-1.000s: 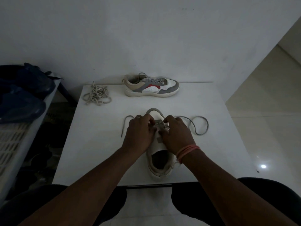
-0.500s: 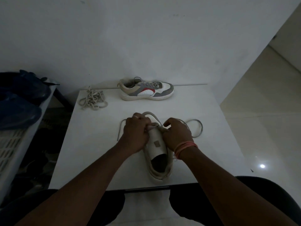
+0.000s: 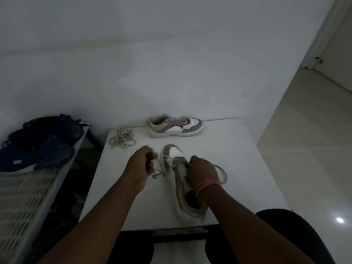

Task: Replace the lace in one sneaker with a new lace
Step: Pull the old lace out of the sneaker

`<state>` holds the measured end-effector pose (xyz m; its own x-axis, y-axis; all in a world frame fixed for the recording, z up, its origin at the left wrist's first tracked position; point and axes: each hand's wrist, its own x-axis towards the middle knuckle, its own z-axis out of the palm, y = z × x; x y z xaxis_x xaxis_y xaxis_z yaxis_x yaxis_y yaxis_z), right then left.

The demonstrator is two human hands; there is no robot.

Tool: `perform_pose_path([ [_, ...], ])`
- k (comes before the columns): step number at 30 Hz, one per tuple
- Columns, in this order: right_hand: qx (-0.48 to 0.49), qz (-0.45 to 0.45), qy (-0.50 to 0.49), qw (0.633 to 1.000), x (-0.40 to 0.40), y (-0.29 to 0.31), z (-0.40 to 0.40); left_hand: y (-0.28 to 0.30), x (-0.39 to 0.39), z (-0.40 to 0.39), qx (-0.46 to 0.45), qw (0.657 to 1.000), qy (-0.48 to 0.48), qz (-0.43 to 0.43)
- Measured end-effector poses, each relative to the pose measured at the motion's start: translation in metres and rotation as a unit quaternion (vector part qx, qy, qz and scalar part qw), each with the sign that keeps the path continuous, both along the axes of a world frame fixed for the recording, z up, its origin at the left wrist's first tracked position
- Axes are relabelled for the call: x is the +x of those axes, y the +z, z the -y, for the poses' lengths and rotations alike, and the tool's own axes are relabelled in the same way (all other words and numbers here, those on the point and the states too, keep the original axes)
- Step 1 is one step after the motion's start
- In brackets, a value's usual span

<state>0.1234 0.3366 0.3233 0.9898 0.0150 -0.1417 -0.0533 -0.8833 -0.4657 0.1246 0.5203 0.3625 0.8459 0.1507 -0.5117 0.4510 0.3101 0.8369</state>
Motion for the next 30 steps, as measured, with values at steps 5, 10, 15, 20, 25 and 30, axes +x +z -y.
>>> perform_pose_path([
  [5, -0.011, 0.011, 0.045, 0.999, -0.013, 0.009, -0.009, 0.011, -0.051, -0.006, 0.14, 0.97, -0.187, -0.07],
  [10, -0.016, 0.019, 0.034, 0.999, -0.019, 0.014, -0.003, 0.036, -0.063, 0.004, 0.182, 0.956, -0.229, 0.012],
  [15, 0.019, -0.006, 0.001, 1.0, -0.015, 0.017, 0.007, 0.039, -0.054, -0.024, 0.012, 0.993, -0.114, -0.02],
  [20, 0.041, -0.02, -0.008, 0.999, -0.017, 0.013, 0.0, 0.008, -0.056, -0.019, 0.412, 0.842, -0.348, -0.01],
  [25, 0.031, -0.061, 0.016, 0.998, -0.016, 0.014, -0.001, -0.018, -0.039, 0.015, 0.708, 0.651, -0.247, 0.115],
  [30, 0.008, -0.098, 0.043, 0.994, -0.006, 0.014, -0.003, -0.033, -0.02, 0.042, 0.755, 0.561, -0.285, 0.184],
])
